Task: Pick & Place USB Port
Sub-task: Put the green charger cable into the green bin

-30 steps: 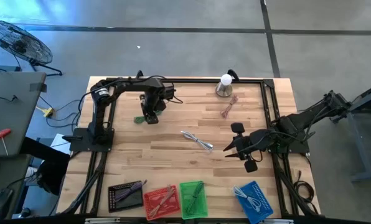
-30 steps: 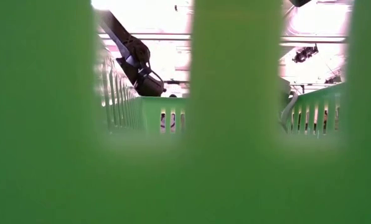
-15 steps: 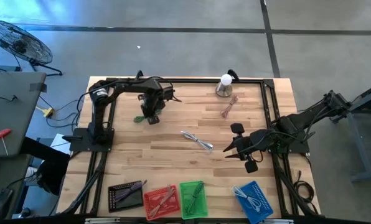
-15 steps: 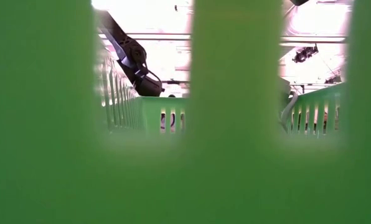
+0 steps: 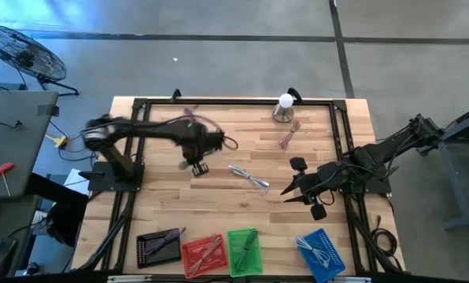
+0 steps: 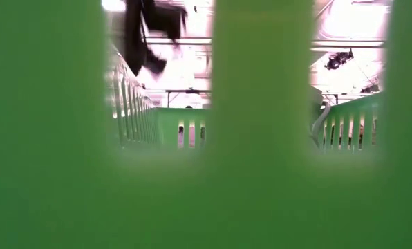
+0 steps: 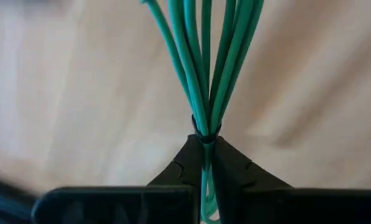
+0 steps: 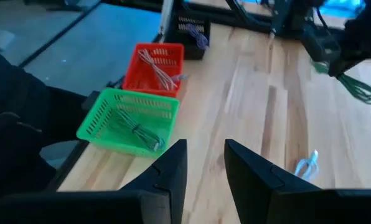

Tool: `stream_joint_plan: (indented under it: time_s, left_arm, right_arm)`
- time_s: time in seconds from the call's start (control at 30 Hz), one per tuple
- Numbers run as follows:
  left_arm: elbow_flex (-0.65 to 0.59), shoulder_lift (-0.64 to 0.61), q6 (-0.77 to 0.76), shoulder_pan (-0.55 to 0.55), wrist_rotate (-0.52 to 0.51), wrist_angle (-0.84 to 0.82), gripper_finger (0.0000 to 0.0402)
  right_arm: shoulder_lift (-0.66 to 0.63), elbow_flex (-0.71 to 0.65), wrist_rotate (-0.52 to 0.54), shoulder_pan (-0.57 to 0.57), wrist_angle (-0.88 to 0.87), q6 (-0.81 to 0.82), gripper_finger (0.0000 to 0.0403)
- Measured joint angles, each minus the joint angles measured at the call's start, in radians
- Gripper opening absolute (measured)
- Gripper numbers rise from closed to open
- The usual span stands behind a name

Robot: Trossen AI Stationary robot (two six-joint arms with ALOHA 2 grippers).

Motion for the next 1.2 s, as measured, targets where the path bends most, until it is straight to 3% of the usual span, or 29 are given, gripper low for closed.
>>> stream_joint_plan:
  time_s: [0.1,0.2,0.3,0.4,0.5,0.63,0.97,1.2]
  left_arm:
    - [0.013,-0.124,-0.149,-0.166,-0.103,0.125,0.0008]
    - [0.014,-0.228,-0.21,-0.349,-0.288,0.37,0.0008]
    - [0.006,-0.272,-0.08,-0.525,-0.504,0.675,0.0008]
    - [0.004,-0.264,0.132,-0.644,-0.58,0.929,0.0008]
    - [0.005,-0.224,0.265,-0.685,-0.555,1.13,0.0008]
    - [0.003,-0.16,0.333,-0.675,-0.474,1.239,0.0008]
    - [0.003,-0.078,0.355,-0.576,-0.248,1.358,0.0008]
    - [0.005,-0.053,0.355,-0.532,-0.155,1.38,0.0008]
  right_arm:
    - [0.0,0.0,-0.006,0.0,0.026,-0.031,0.0098]
    - [0.0,0.0,0.021,0.0,0.079,-0.069,0.0098]
    - [0.0,0.0,0.068,0.0,0.17,-0.102,0.0098]
    - [0.001,0.0,0.098,0.0,0.267,-0.136,0.0098]
    - [0.003,0.0,0.096,0.0,0.366,-0.181,0.0099]
    - [0.02,0.001,0.073,0.0,0.462,-0.213,0.0119]
    - [0.133,0.0,0.052,0.0,0.571,-0.199,0.0229]
    - [0.154,0.0,0.046,-0.005,0.624,-0.204,0.0251]
